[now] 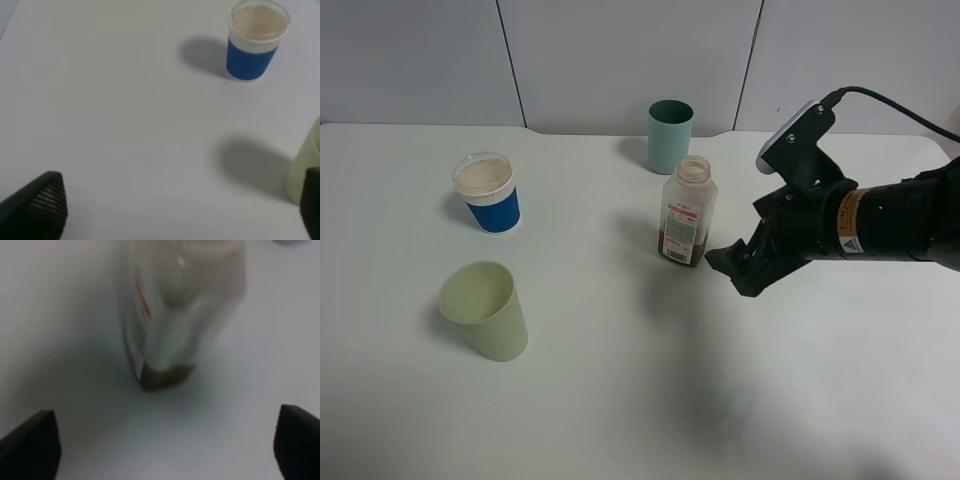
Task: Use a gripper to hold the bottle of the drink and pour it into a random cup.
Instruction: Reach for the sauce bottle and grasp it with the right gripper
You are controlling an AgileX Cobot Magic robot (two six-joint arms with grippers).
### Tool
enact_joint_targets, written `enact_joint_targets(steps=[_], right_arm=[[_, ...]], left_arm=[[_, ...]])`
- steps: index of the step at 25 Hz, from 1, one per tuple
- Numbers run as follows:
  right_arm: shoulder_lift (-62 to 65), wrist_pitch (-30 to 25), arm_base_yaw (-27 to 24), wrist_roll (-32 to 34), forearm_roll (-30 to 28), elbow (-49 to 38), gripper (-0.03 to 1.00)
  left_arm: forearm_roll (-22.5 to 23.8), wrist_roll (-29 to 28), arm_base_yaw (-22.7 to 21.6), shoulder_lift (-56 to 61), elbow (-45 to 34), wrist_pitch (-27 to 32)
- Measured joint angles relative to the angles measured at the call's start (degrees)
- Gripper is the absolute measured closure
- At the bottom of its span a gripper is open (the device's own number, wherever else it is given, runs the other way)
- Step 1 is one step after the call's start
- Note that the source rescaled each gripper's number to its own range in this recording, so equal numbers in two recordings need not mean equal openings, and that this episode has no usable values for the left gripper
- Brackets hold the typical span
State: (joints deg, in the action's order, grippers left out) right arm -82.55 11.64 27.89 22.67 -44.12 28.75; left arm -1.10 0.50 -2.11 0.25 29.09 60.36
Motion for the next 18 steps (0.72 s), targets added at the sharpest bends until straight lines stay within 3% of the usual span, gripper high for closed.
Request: enact_joint_targets(steps=[5, 10, 18], right_arm=[[0.0, 0.2, 0.0, 0.0, -0.2, 0.0, 0.3], [0.0, 0.2, 0.0, 0.0, -0.2, 0.0, 0.02], [0.0, 0.2, 0.0, 2.7, -0.2, 0.0, -0.03]], left_arm=[[0.0, 0.0, 0.0, 0.0, 0.0, 0.0], [0.0, 0.0, 0.0, 0.0, 0.0, 0.0], [0.0, 0.0, 0.0, 0.0, 0.0, 0.0]])
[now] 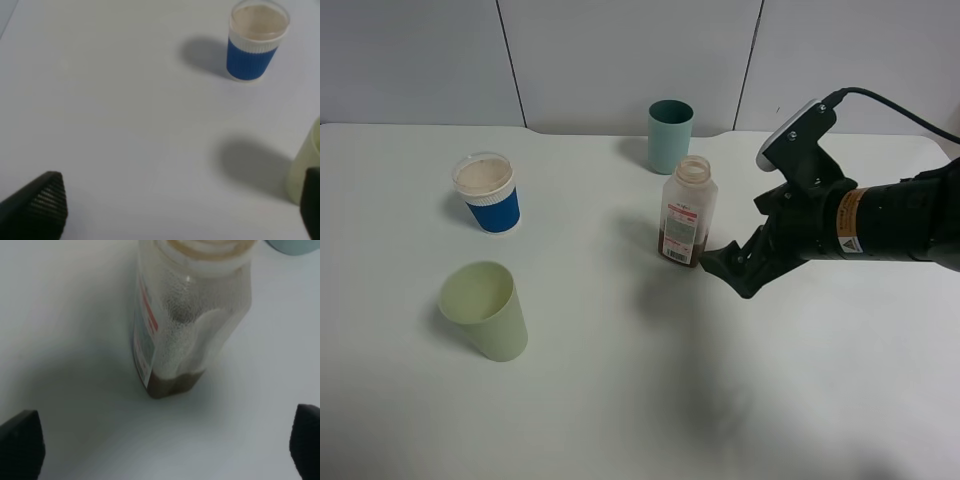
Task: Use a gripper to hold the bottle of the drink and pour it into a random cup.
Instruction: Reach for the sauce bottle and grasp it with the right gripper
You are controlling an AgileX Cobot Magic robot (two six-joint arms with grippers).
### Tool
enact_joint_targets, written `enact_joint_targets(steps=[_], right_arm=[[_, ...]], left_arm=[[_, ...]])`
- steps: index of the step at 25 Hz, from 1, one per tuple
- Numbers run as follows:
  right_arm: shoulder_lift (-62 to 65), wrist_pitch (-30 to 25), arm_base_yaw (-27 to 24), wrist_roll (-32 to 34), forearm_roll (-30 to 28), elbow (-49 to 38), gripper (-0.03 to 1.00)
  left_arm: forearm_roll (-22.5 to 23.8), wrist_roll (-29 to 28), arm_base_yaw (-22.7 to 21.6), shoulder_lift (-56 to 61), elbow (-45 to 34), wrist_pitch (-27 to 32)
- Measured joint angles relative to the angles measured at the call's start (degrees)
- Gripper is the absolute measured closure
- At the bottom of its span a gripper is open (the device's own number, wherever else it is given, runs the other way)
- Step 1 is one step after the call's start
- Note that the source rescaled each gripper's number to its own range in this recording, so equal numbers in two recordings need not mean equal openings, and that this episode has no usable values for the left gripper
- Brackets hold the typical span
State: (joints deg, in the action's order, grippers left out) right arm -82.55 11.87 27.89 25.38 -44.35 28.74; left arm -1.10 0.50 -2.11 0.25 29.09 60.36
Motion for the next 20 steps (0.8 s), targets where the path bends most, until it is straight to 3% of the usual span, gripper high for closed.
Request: enact_joint_targets(steps=[14, 20], right_arm=[[0.0, -0.2, 0.0, 2.8, 0.0, 0.0, -0.03], [0.0, -5.1, 0.7, 3.1, -0.1, 0.0, -0.03]], left_arm=[[0.0, 0.0, 0.0, 0.0, 0.0, 0.0], [0.0, 0.0, 0.0, 0.0, 0.0, 0.0]])
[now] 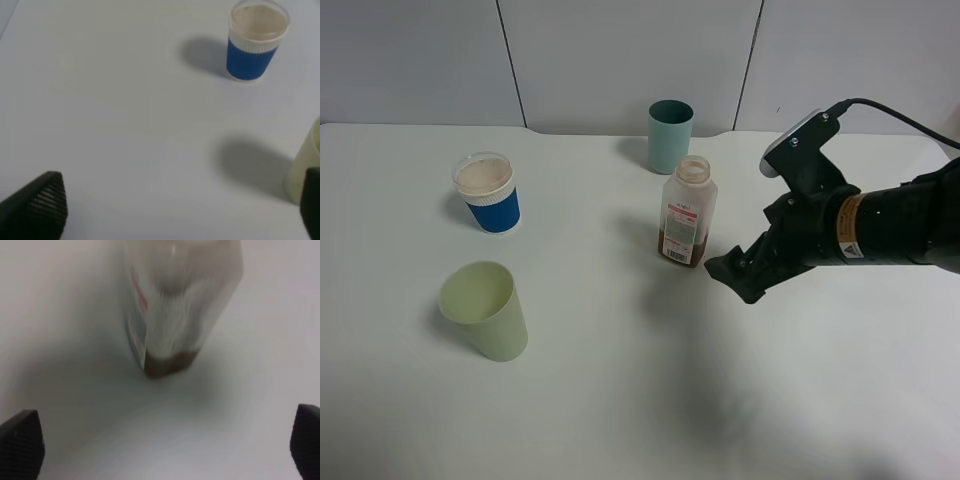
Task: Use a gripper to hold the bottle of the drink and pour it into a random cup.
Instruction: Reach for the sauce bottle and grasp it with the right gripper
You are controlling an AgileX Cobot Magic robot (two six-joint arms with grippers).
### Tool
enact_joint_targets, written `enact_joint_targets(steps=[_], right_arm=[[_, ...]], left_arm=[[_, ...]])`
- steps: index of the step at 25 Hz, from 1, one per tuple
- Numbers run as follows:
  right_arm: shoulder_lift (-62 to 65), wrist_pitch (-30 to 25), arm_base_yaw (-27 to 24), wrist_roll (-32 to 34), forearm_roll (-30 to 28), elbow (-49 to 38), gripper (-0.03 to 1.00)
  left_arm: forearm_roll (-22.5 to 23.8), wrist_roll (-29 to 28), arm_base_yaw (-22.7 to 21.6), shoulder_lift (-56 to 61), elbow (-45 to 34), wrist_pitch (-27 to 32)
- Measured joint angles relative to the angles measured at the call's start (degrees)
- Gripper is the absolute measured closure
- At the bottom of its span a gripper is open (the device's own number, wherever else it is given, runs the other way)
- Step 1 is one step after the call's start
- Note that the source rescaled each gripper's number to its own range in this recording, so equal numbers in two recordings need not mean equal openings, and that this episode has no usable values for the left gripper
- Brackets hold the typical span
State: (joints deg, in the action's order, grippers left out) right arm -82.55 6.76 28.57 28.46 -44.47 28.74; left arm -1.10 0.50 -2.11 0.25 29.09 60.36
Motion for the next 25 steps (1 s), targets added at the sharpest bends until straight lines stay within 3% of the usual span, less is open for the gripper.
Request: enact_joint_targets(steps=[9, 16, 25], right_arm=[[-8.2, 9.7, -5.8, -2.0, -2.3, 0.1, -0.03], [-15.9, 21.1, -7.8, -11.0, -2.0, 0.1, -0.03], [-17.7, 23.3, -9.8, -13.6, -0.9, 5.2, -0.03]], left_arm=[[0.0, 0.0, 0.0, 0.0, 0.0, 0.0], [0.0, 0.0, 0.0, 0.0, 0.0, 0.0], [0.0, 0.0, 0.0, 0.0, 0.0, 0.0]])
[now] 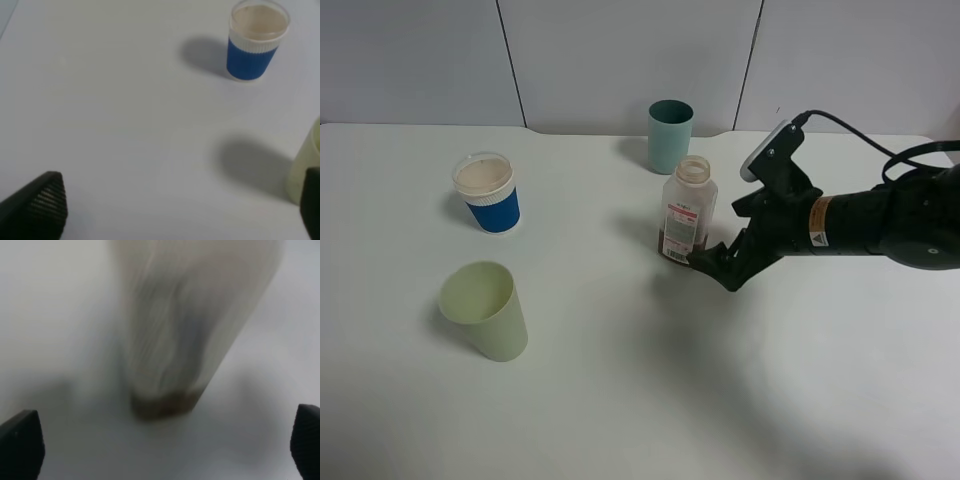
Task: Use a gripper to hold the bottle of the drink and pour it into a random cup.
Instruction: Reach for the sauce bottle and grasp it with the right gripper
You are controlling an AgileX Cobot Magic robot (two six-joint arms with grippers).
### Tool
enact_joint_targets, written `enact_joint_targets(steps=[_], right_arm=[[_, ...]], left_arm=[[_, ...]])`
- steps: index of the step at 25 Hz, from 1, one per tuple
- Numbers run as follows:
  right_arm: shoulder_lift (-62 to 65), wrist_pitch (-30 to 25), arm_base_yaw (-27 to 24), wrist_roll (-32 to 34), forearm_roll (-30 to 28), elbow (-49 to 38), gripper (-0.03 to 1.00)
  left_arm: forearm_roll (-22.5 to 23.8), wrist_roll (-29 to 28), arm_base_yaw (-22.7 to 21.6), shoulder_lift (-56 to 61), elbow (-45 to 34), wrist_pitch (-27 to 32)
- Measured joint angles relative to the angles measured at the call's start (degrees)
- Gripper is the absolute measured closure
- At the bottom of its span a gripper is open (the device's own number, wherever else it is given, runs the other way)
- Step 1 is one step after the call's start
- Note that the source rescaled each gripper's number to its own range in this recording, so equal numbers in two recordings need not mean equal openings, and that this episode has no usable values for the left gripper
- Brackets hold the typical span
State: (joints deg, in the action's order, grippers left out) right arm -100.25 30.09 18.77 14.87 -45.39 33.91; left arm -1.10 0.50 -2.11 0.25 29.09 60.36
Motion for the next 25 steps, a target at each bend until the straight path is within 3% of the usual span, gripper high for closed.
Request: enact_joint_targets(steps=[12, 21, 23, 25], right_arm=[[-9.2, 10.4, 0.0, 0.0, -0.6, 5.2, -0.03], [-10.7, 11.5, 0.0, 0.0, -1.5, 5.2, -0.02], [-10.7, 11.5, 0.0, -0.2, -1.6, 5.2, 0.12], [-10.7, 11.5, 0.0, -0.3, -1.6, 5.2, 0.4]], left_arm=[[0.1, 0.0, 0.0, 0.0, 0.0, 0.0], [0.1, 0.0, 0.0, 0.0, 0.0, 0.0], [0.1, 0.0, 0.0, 0.0, 0.0, 0.0], [0.1, 0.0, 0.0, 0.0, 0.0, 0.0]])
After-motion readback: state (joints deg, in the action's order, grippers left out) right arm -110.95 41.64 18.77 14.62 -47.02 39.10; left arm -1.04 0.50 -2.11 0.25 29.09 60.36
